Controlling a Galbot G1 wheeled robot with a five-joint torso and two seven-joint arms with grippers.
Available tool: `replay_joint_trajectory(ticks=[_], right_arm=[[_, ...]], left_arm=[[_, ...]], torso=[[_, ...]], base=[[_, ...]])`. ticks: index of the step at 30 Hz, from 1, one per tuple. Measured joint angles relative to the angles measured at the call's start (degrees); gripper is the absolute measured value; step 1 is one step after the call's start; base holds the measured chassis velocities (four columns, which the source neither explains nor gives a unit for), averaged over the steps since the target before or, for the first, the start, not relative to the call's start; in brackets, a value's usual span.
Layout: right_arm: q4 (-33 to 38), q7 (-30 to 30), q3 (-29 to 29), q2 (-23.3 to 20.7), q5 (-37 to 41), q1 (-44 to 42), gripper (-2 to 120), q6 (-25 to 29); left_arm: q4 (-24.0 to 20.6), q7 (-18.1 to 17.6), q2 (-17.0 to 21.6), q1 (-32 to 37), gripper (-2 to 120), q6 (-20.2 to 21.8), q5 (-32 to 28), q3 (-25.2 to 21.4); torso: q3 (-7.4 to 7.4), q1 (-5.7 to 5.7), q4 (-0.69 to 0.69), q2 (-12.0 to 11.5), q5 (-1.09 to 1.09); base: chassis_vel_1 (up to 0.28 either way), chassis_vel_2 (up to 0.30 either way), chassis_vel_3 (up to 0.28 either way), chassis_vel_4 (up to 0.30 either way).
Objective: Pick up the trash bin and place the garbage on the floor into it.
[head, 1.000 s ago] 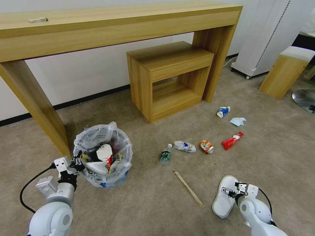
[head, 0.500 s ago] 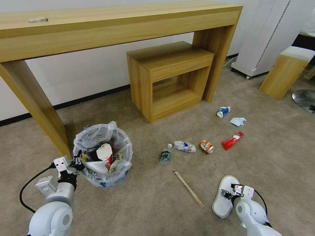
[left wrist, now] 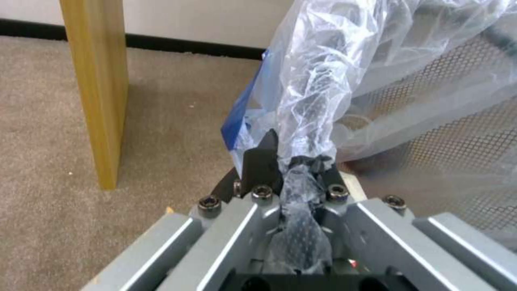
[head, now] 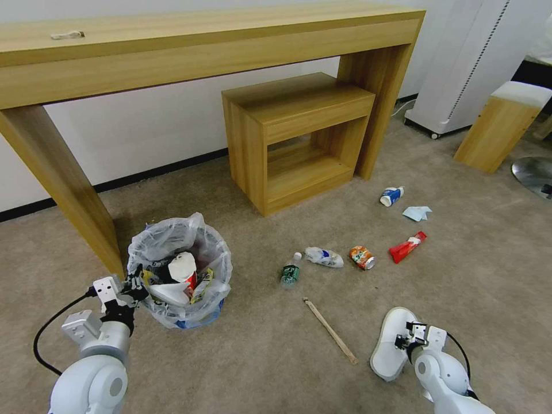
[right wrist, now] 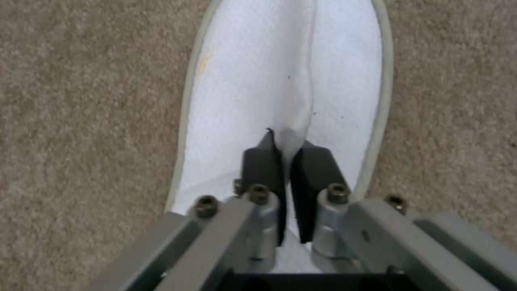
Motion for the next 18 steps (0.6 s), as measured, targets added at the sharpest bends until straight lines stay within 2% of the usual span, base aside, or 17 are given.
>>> replay_joint_trajectory(ticks=[2, 18], right_arm=[[-0.15, -0.06, -0.01, -0.03, -0.06, 0.07, 0, 0.16], [-0.37, -1.58, -1.29, 0.06, -1.56, 0.23, 0, 2.07]], left_arm=[[-0.01, 0.03, -0.03, 0.08, 1, -0.01, 0.04, 0.01], [-0.31, 0.24, 0.32, 0.34, 1, -0.05, -0.07, 0.05]], torso=[[0.00, 0.00, 0.00, 0.00, 0.00], [0.00, 0.00, 0.00, 0.00, 0.00]], base=[[0.000, 0.000, 0.000, 0.000], [0.000, 0.000, 0.000, 0.000]])
